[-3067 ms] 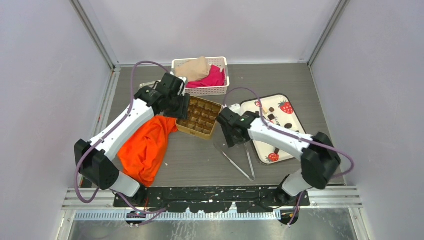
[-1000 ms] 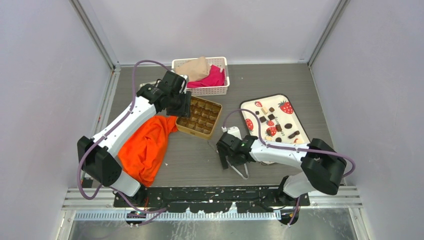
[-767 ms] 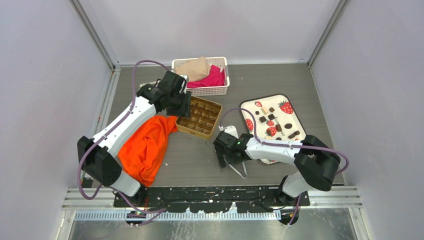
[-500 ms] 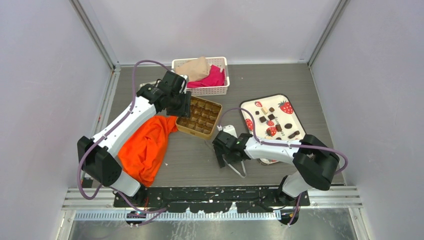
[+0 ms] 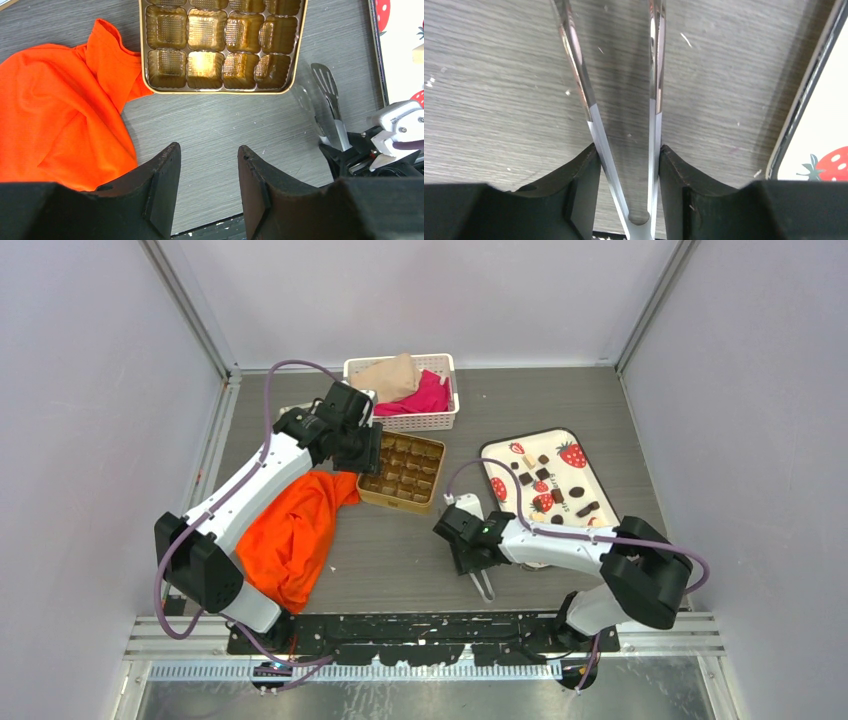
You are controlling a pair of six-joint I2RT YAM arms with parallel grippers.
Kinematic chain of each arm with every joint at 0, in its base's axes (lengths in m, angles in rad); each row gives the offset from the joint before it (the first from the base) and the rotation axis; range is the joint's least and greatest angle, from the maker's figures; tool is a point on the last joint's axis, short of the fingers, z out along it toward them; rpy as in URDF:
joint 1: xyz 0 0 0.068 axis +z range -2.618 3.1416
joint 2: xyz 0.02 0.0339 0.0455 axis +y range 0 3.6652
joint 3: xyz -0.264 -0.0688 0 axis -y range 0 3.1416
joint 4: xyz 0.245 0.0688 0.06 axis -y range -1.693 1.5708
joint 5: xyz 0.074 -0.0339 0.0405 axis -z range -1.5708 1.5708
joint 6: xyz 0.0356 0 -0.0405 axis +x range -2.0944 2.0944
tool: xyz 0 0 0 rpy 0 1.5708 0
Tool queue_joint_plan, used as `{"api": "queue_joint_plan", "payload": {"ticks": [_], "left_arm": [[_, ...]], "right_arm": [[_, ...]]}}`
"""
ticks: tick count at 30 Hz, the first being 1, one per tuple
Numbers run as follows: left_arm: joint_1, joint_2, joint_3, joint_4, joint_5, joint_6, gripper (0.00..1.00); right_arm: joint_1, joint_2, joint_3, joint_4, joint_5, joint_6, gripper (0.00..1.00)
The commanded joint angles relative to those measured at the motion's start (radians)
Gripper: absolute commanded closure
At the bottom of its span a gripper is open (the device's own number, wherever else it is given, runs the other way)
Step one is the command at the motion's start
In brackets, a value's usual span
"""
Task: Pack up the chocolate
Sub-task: Pick up the clamp at the center of the board.
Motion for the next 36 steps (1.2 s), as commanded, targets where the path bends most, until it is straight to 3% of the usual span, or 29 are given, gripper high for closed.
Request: {"api": "queue_joint_plan", "payload": {"ticks": [1, 11, 18, 21, 24, 29, 36], "left_arm": [[0.000, -0.032, 0.006, 0.046, 0.009, -0.005, 0.53], [0.000, -0.023, 0.009, 0.054, 0.032, -0.005, 0.53], [0.027, 0.032, 0.083, 0.016, -0.054, 0.021, 0.52], [0.090, 0.106, 0.148, -0.025, -0.071, 0.033, 0.52], [0.178, 0.193, 0.192, -0.016, -0.043, 0.032, 0.52], [0.304, 0.374, 0.289, 0.016, 0.050, 0.015, 0.55], [0.318, 0.573, 0.434, -0.019, 0.132, 0.023, 0.58]], "right_arm": [[-0.003, -0.061, -0.011, -0.056, 0.006, 0.037, 0.59], [-0.002, -0.129, 0.050, -0.170, 0.081, 0.063, 0.92], [-0.022, -0.139, 0.163, -0.300, 0.120, 0.073, 0.94], [-0.137, -0.140, 0.232, -0.352, 0.042, 0.079, 0.91], [-0.251, -0.146, 0.286, -0.383, -0.064, 0.067, 0.90], [-0.346, -0.145, 0.418, -0.487, -0.088, 0.031, 0.87], [-0.463, -0.159, 0.548, -0.607, -0.113, 0.038, 0.87]]}}
